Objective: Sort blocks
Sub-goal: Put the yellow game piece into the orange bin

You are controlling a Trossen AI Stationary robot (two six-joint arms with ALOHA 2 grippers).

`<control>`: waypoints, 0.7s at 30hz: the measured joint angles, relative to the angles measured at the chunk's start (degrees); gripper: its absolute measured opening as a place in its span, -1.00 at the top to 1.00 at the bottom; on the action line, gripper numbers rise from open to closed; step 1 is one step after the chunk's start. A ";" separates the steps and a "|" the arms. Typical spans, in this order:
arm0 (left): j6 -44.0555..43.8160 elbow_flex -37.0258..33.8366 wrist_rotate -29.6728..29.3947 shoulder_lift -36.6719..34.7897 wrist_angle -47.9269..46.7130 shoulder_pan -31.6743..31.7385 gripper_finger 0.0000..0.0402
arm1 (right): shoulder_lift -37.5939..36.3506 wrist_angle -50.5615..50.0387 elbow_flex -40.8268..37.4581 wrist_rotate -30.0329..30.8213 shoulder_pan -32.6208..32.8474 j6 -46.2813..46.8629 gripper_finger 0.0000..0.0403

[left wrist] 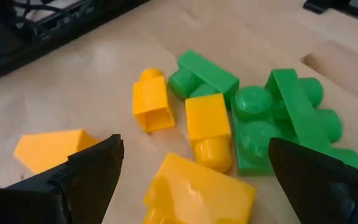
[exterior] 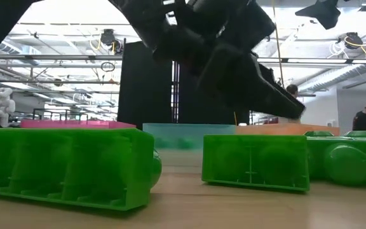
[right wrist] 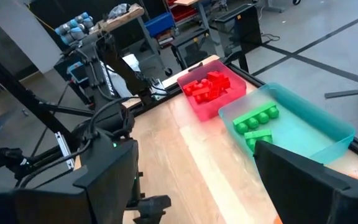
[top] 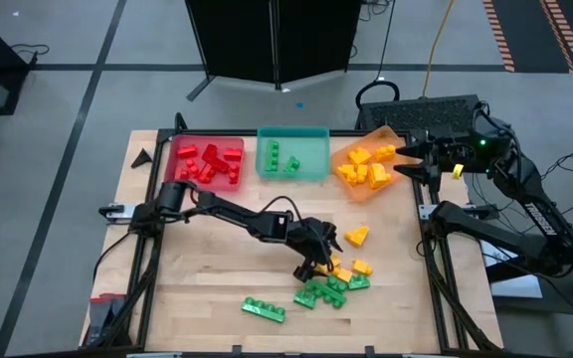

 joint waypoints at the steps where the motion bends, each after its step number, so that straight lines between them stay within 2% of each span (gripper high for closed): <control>1: 0.15 0.00 0.00 0.62 0.82 -0.02 -0.99 | 0.00 -0.21 0.00 0.00 -0.02 -0.01 -0.58; 15: 0.19 -0.04 0.21 4.82 1.94 0.55 -0.99 | 0.00 -1.63 -0.02 -0.05 -0.01 0.09 -0.58; 21: -0.16 0.00 2.08 6.67 3.05 1.16 -0.99 | 0.00 -1.63 -0.02 -0.10 -0.02 0.10 -0.58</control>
